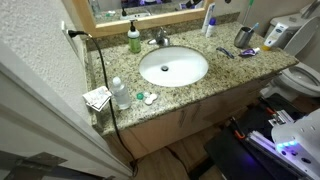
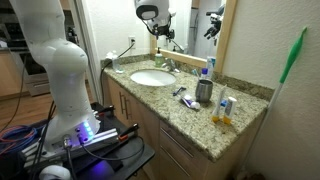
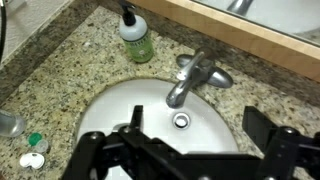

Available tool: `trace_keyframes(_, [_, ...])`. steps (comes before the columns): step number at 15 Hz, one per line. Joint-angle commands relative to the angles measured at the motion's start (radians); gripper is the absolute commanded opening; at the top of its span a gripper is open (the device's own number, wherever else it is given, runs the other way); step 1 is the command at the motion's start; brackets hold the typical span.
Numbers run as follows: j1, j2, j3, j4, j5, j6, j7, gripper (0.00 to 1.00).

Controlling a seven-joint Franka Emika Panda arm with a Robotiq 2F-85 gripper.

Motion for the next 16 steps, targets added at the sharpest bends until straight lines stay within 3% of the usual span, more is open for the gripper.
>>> trace_keyframes(1, [-0.088, -0.087, -0.014, -0.12, -0.139, -0.04, 0.144, 1.0])
trace_keyframes(4, [-0.163, -0.064, -0.027, -0.174, -0.338, -0.031, 0.322, 1.0])
trace_keyframes(9, [-0.157, -0.056, -0.042, -0.166, -0.308, -0.029, 0.306, 1.0])
trace_keyframes(10, [-0.188, -0.01, -0.029, -0.17, -0.458, -0.017, 0.411, 1.0])
trace_keyframes(13, [-0.227, 0.038, -0.052, -0.206, -0.721, -0.007, 0.585, 1.0])
trace_keyframes(16, [-0.281, 0.094, -0.147, -0.228, -0.873, -0.049, 0.546, 1.0])
